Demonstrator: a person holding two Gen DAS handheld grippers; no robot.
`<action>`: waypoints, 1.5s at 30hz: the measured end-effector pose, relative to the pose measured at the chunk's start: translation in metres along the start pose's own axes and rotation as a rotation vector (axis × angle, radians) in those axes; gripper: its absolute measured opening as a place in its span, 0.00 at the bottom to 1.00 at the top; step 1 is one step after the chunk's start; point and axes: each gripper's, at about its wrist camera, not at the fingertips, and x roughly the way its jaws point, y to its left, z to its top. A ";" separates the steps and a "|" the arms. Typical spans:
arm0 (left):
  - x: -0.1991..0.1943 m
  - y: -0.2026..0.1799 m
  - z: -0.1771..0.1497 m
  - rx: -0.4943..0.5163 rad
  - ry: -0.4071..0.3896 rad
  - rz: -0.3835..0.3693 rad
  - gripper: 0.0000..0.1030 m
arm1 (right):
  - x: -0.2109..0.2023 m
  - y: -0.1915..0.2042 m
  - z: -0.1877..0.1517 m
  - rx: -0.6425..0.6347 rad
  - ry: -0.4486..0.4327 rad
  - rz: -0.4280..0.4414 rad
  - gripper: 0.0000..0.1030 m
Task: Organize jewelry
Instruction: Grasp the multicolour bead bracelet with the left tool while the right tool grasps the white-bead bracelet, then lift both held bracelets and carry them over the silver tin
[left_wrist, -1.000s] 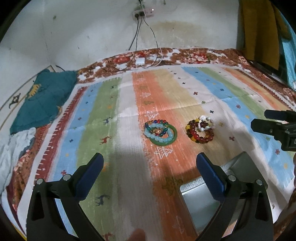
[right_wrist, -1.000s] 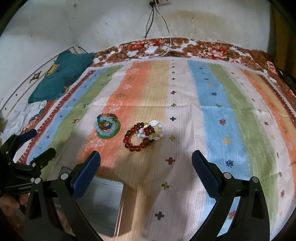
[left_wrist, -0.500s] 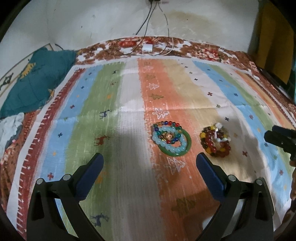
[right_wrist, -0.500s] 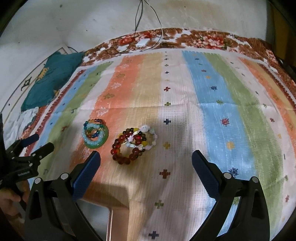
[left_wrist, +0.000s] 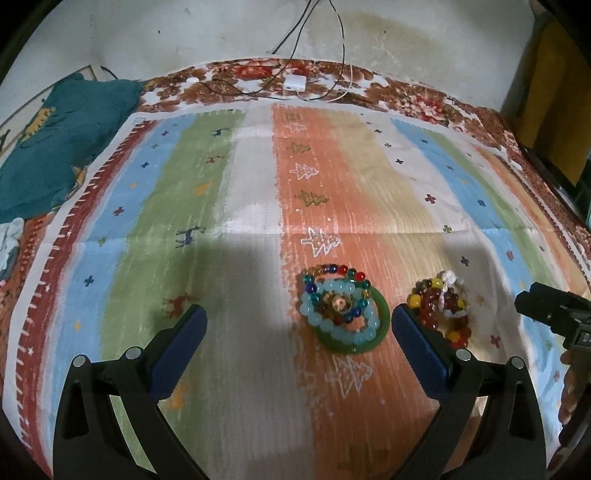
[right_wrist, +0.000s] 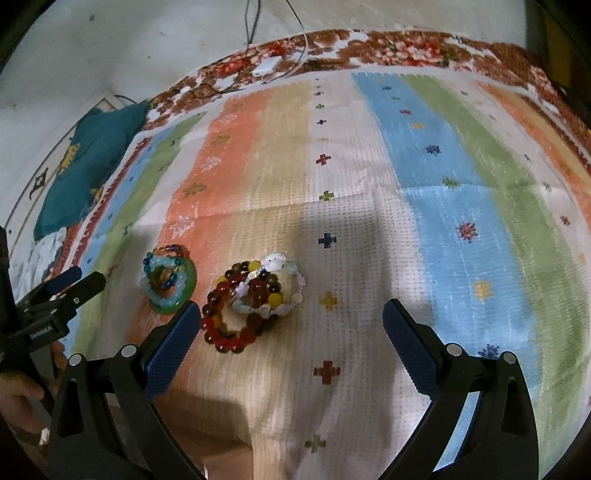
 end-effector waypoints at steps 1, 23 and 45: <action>0.004 0.001 0.002 -0.009 0.009 -0.008 0.95 | 0.004 -0.001 0.002 0.008 0.006 0.002 0.97; 0.082 0.011 0.027 -0.071 0.187 -0.138 0.48 | 0.056 -0.009 0.012 0.043 0.125 0.030 0.59; 0.072 0.011 0.028 -0.060 0.171 -0.134 0.09 | 0.065 -0.004 0.012 0.014 0.155 0.031 0.09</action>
